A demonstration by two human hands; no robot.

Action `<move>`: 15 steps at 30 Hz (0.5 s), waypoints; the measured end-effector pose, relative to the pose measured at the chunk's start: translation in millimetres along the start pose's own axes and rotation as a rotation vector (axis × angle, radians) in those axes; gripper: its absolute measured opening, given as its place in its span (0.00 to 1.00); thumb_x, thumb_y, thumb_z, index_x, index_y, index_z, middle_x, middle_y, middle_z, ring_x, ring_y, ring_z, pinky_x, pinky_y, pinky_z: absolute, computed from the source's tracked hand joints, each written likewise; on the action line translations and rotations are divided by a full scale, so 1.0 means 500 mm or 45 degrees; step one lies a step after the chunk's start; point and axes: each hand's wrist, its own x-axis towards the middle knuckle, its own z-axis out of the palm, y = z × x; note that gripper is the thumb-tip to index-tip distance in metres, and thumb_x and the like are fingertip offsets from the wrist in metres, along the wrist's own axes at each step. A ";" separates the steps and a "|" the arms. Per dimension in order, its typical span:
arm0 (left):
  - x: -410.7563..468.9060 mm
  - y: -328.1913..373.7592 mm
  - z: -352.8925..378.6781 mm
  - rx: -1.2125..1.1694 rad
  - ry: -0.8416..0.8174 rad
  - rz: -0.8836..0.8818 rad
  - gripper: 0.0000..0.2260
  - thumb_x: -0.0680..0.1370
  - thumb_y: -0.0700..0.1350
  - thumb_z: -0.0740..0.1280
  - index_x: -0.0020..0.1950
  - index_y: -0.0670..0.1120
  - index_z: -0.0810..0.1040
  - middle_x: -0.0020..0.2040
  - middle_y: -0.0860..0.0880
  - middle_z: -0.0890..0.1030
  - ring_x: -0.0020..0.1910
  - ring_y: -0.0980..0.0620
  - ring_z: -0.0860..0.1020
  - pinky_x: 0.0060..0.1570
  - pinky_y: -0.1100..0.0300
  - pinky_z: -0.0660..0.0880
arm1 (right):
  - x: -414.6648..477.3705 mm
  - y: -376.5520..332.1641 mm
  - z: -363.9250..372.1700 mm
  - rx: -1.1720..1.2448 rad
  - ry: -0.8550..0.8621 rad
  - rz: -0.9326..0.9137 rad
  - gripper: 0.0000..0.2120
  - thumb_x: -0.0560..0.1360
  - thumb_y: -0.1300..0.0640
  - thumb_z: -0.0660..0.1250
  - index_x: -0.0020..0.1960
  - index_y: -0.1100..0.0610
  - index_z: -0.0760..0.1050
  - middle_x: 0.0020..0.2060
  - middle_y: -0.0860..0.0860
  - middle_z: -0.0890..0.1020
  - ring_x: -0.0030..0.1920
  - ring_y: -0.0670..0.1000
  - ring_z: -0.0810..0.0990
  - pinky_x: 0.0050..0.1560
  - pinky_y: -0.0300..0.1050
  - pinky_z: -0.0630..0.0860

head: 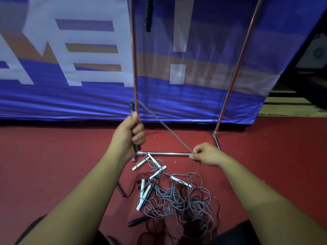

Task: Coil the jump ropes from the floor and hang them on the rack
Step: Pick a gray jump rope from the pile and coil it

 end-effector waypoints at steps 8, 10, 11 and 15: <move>0.034 0.038 -0.066 0.509 0.307 -0.011 0.07 0.81 0.39 0.62 0.43 0.45 0.72 0.34 0.45 0.72 0.26 0.50 0.69 0.25 0.63 0.65 | 0.021 -0.041 -0.015 0.713 0.324 0.084 0.06 0.75 0.66 0.71 0.40 0.62 0.76 0.29 0.57 0.78 0.23 0.47 0.77 0.27 0.38 0.75; 0.029 0.025 -0.051 0.681 0.184 -0.076 0.07 0.78 0.33 0.64 0.44 0.44 0.72 0.39 0.40 0.79 0.27 0.48 0.74 0.23 0.63 0.65 | 0.011 -0.083 -0.016 0.501 0.168 -0.011 0.05 0.73 0.63 0.73 0.40 0.61 0.79 0.27 0.53 0.77 0.23 0.46 0.75 0.26 0.37 0.73; 0.027 0.020 -0.040 0.727 0.094 -0.116 0.07 0.78 0.33 0.65 0.46 0.43 0.72 0.43 0.40 0.83 0.27 0.48 0.76 0.21 0.64 0.64 | 0.003 -0.103 -0.012 0.379 0.051 -0.079 0.04 0.73 0.62 0.74 0.41 0.61 0.81 0.26 0.52 0.77 0.24 0.46 0.74 0.27 0.37 0.72; 0.031 0.008 -0.029 0.981 -0.268 -0.259 0.04 0.79 0.39 0.68 0.50 0.42 0.73 0.49 0.38 0.85 0.23 0.49 0.73 0.20 0.64 0.60 | -0.017 -0.171 -0.003 0.381 -0.029 -0.314 0.05 0.71 0.61 0.76 0.42 0.62 0.82 0.25 0.49 0.77 0.25 0.45 0.71 0.27 0.37 0.67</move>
